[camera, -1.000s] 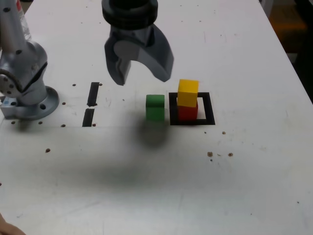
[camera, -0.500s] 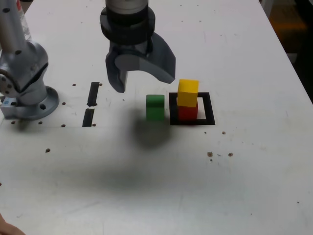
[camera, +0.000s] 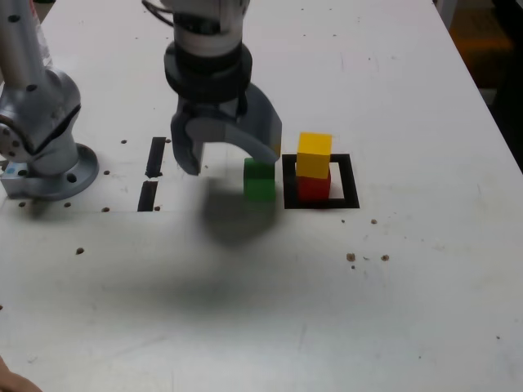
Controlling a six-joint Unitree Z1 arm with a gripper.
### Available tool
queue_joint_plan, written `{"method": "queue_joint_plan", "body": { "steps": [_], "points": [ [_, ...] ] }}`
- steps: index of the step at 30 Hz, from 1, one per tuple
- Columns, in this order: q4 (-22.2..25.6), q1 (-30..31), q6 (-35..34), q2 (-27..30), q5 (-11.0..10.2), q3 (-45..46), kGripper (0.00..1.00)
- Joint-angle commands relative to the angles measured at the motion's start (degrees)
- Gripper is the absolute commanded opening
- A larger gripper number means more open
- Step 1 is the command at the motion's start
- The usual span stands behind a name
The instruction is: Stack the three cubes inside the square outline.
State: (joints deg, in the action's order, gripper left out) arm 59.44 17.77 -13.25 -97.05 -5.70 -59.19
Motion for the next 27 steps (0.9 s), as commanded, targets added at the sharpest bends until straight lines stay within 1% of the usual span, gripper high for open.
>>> {"method": "queue_joint_plan", "body": {
  "steps": [1,5,11,27],
  "points": [
    [-1.4,0.2,0.4,-0.5,0.1,0.4,0.95],
    [-2.7,0.2,1.2,-1.3,0.0,0.8,0.95],
    [-2.7,0.2,1.4,-2.0,-0.5,1.5,0.94],
    [-3.4,0.2,1.4,-3.2,-0.8,1.9,0.93]
  ]
}}
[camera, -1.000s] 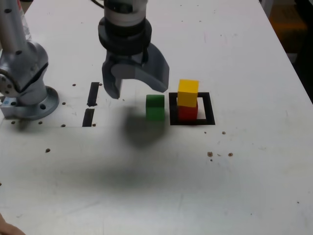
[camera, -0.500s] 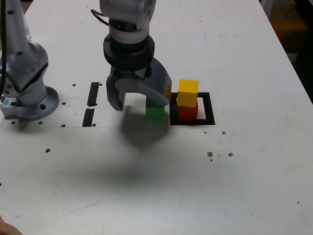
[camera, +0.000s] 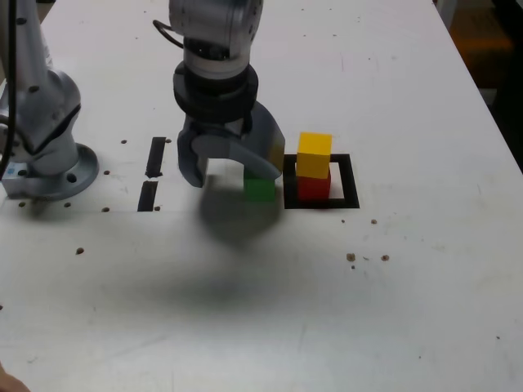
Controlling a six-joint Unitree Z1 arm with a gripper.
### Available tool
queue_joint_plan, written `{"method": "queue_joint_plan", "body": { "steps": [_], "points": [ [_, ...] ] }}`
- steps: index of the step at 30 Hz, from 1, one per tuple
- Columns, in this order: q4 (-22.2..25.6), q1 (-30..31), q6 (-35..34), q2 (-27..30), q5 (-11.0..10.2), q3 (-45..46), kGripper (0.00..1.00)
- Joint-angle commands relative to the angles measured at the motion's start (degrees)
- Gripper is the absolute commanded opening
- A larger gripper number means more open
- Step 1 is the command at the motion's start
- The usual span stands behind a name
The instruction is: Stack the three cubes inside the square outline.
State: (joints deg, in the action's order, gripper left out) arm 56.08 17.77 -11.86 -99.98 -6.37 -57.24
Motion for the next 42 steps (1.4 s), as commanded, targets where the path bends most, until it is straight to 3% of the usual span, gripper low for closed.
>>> {"method": "queue_joint_plan", "body": {
  "steps": [1,28,32,36,39,42],
  "points": [
    [-0.1,0.2,0.0,-0.3,-0.2,0.0,0.93],
    [-0.8,0.1,0.0,-4.8,-0.7,-1.6,0.89],
    [-0.3,-0.4,0.0,-4.7,0.7,-0.3,0.75],
    [-0.6,-1.0,-0.1,-4.1,4.2,2.0,0.42],
    [-1.4,-1.0,0.2,-3.7,6.1,3.1,0.31],
    [-2.6,-1.0,0.7,-3.4,6.8,3.4,0.23]
  ]
}}
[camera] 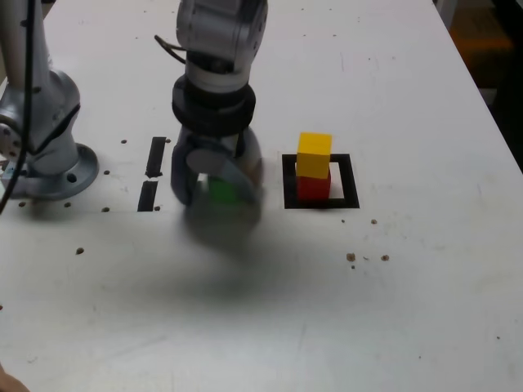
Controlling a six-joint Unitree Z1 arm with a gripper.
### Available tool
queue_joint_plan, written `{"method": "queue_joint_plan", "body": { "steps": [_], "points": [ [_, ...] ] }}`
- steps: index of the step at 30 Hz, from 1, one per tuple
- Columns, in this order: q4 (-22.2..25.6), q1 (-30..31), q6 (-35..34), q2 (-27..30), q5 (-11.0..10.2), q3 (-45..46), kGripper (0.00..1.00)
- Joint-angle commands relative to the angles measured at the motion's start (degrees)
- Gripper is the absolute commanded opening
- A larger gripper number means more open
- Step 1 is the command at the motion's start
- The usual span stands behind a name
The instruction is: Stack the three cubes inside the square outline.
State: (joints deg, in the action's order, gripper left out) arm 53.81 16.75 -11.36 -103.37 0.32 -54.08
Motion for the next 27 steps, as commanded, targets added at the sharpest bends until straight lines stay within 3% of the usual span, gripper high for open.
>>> {"method": "queue_joint_plan", "body": {
  "steps": [1,9,17,20,27],
  "points": [
    [-0.6,0.0,0.4,0.0,0.1,0.3,0.20],
    [-0.9,0.0,1.1,1.1,-0.2,0.2,0.09],
    [0.6,0.0,0.5,3.5,-2.3,-0.3,0.01],
    [2.8,0.0,0.0,4.6,-3.2,-1.4,0.01],
    [13.1,0.0,-0.5,6.2,-5.4,-8.4,0.01]
  ]
}}
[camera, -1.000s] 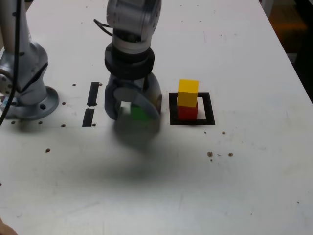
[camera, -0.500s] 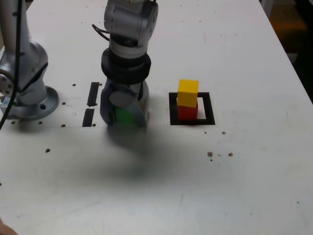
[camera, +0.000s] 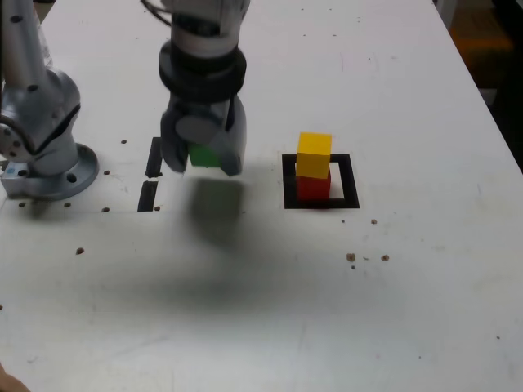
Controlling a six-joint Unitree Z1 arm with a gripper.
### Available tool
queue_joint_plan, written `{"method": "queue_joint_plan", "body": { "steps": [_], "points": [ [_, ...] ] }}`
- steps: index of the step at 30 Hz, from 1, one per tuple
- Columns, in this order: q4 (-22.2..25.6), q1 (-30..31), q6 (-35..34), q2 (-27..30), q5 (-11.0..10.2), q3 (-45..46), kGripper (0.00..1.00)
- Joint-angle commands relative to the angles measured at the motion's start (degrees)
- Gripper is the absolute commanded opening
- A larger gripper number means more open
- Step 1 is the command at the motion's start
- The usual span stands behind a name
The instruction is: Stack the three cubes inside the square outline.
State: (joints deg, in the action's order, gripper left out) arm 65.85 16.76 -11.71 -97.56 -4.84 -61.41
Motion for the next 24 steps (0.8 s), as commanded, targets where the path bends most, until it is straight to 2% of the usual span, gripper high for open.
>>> {"method": "queue_joint_plan", "body": {
  "steps": [1,7,13,24],
  "points": [
    [2.6,0.0,-0.2,0.5,-0.5,-2.4,0.01],
    [10.4,0.0,-0.2,0.2,-1.7,-11.0,0.01],
    [18.1,0.0,1.1,-3.5,-2.3,-24.7,0.01],
    [20.1,-0.7,3.8,-9.9,-1.0,-34.2,0.02]
  ]
}}
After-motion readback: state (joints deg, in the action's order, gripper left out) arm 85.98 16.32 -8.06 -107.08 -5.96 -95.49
